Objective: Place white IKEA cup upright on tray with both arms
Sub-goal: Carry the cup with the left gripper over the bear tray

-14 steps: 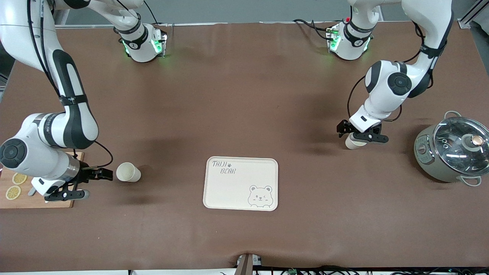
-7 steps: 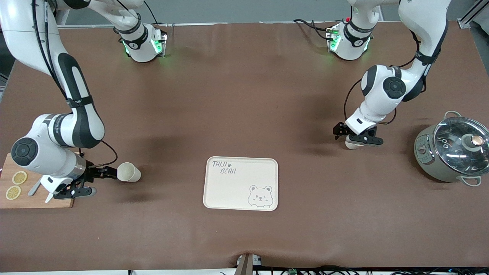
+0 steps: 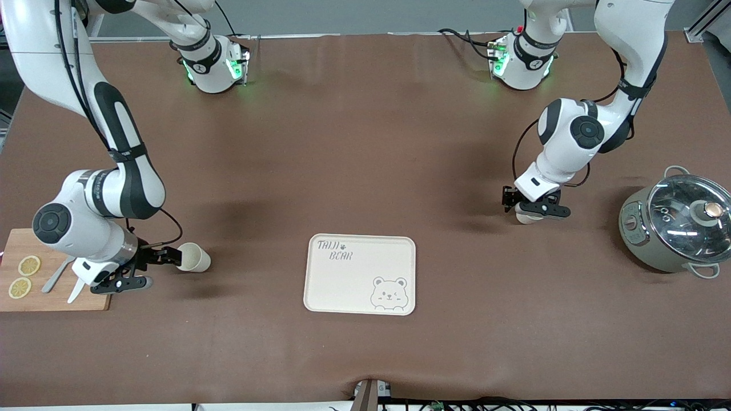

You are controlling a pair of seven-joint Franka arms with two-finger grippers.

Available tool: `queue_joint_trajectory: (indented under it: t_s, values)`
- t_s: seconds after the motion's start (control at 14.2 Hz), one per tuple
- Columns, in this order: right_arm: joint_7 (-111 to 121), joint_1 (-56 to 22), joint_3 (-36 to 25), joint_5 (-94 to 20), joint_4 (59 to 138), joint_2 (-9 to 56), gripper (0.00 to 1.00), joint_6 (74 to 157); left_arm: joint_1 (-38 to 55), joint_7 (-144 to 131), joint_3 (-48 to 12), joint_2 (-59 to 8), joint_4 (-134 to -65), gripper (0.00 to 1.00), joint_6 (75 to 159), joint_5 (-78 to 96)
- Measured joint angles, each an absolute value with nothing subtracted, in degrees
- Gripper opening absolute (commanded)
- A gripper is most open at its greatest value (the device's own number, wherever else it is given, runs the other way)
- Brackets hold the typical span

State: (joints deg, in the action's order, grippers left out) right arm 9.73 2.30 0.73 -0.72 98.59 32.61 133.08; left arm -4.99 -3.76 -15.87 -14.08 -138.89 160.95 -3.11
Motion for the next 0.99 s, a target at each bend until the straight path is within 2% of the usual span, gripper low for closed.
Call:
queue_joint_trajectory:
  t_s: [0.78,0.99]
  values:
    - [9.77,2.12,1.4,-0.72,102.19,32.61,1.0,137.64,-3.95,-6.15,-16.17,-13.05,-137.35,0.0,160.32,-3.11]
    - [9.77,2.12,1.43,-0.72,103.19,32.6,1.0,139.52,0.28,-11.71,-16.31,-13.22,-129.91,0.0,149.45,-3.11]
